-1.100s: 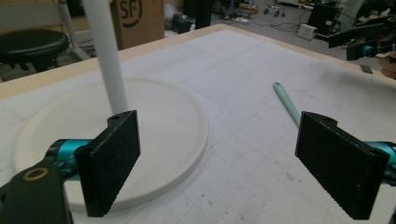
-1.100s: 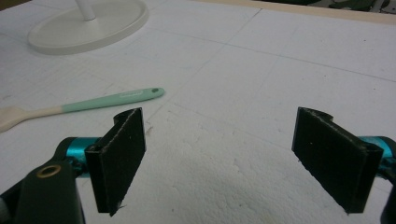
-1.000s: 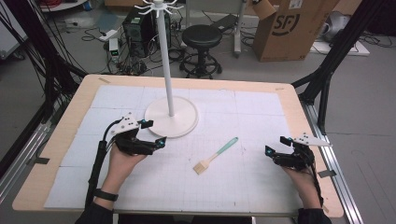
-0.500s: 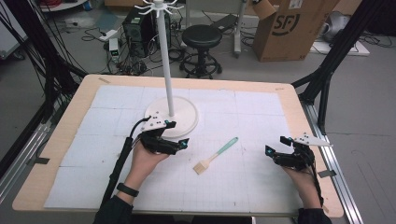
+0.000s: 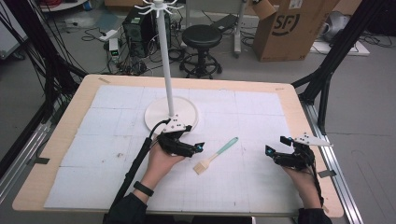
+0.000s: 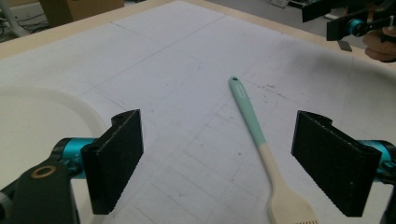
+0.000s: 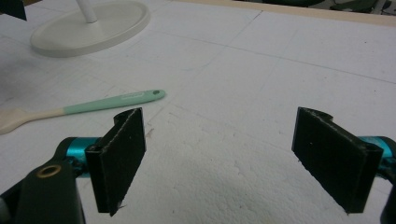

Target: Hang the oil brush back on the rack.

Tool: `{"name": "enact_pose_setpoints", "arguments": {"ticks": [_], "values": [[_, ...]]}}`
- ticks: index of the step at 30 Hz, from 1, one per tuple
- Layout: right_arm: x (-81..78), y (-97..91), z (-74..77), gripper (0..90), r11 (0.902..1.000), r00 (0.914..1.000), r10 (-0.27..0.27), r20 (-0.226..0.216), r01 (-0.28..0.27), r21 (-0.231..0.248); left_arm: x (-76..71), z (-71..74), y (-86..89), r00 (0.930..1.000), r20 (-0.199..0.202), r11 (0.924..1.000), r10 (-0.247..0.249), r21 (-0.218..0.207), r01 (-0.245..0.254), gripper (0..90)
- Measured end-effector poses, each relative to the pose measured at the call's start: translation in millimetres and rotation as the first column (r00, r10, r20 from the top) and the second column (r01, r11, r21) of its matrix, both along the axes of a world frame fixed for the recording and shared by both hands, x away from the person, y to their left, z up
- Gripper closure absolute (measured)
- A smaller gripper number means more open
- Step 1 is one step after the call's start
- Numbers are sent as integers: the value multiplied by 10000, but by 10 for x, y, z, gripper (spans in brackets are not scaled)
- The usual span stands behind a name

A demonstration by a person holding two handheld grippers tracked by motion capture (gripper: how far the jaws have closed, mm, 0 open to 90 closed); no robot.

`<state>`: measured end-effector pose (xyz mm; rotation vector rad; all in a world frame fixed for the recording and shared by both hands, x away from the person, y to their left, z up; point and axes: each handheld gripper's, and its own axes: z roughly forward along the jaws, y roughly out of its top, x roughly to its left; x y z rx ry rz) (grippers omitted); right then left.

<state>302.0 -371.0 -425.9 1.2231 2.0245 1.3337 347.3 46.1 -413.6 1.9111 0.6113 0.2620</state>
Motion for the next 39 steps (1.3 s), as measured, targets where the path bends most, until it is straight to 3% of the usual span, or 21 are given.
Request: {"name": "enact_pose_setpoints", "arguments": {"ticks": [15, 29, 39], "values": [[0, -1, 1, 166, 10000, 10000, 25, 28, -26, 15, -59, -125, -317, 9989, -246, 9977, -390, 552, 403, 284], [-3, 1, 4, 166, 10000, 10000, 28, 18, -28, 38, -100, -290, -547, 9960, -723, 9932, -525, 1000, 596, 390], [0, 0, 1, 166, 10000, 10000, 40, 6, -40, 35, -123, -344, -642, 9978, -552, 9848, -361, 1678, 449, 514]]}}
